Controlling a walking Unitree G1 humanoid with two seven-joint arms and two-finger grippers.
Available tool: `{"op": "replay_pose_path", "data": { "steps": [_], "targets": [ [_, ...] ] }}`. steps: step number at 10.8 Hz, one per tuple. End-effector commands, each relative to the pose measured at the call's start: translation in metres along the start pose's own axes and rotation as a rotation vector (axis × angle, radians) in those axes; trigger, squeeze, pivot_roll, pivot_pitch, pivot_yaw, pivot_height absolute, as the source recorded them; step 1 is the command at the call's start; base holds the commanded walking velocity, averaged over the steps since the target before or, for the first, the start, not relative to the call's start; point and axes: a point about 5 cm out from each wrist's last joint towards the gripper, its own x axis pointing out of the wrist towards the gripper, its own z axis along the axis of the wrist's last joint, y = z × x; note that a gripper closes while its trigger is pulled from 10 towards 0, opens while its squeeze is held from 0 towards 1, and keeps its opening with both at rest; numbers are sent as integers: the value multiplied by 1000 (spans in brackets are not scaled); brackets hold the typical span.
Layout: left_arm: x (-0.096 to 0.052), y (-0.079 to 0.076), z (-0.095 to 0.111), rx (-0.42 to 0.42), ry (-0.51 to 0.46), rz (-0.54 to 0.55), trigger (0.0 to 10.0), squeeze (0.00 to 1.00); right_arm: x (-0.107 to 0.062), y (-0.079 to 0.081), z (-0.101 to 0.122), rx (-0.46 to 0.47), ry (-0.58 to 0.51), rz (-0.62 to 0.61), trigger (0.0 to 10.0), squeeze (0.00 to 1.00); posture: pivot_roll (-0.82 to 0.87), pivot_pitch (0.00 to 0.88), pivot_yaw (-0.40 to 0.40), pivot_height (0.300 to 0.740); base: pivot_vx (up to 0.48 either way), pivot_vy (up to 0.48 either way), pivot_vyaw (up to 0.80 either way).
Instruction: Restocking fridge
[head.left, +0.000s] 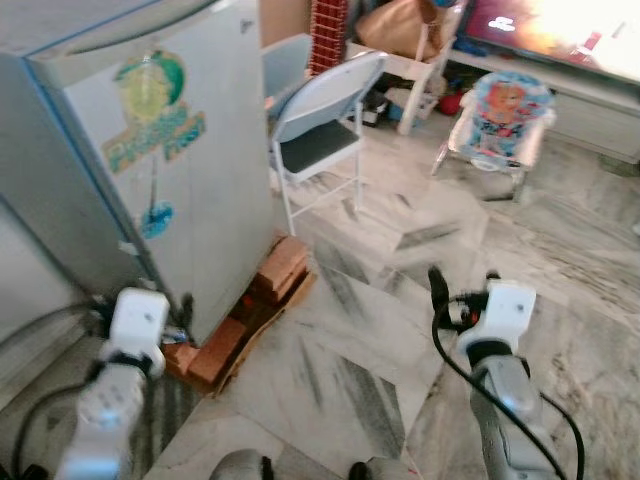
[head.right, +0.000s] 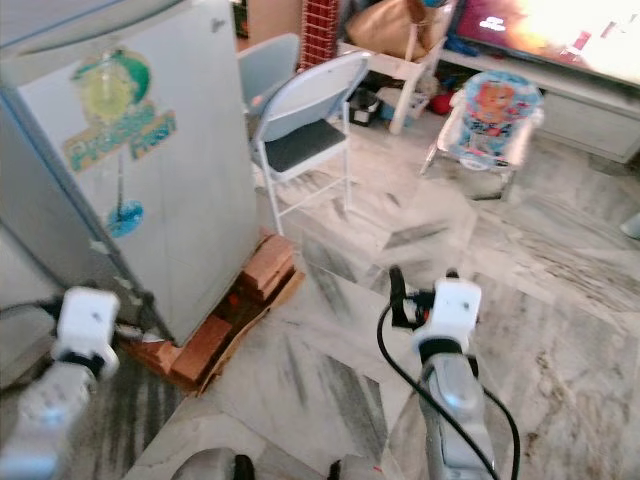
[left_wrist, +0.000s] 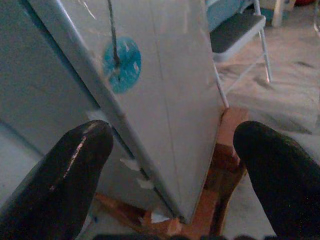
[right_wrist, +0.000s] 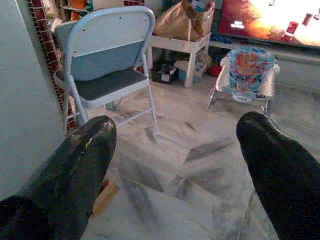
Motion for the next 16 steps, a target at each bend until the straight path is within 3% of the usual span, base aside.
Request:
{"op": "replay_pose_path", "data": {
  "steps": [1, 2, 4, 9, 14, 16],
  "targets": [
    [3, 6, 11, -30, -25, 14, 10000, 0, 4, -1, 0, -10, 11, 8, 10000, 0, 106, 63, -45, 740, 0, 0, 0],
    [5, 6, 15, -87, -35, 6, 10000, 0, 5, 0, 0, -7, 11, 13, 10000, 0, 115, 62, -49, 740, 0, 0, 0],
    [5, -5, 26, -113, -80, -40, 10000, 0, 10, 5, 1, -5, 7, 28, 10000, 0, 121, 60, -50, 740, 0, 0, 0],
    [3, -5, 16, -118, -41, -37, 10000, 0, 14, 8, 1, -9, 3, 49, 10000, 0, 120, 62, -53, 740, 0, 480, 0],
    [7, -11, 23, -113, -60, -57, 10000, 0, 18, 12, 1, -18, 3, 48, 10000, 0, 122, 72, -52, 740, 0, 480, 0],
    [10, -13, 25, -107, -72, -71, 10000, 0, 21, 14, 1, -15, 6, 49, 10000, 0, 125, 78, -48, 740, 0, 163, -800]
  ]
}}
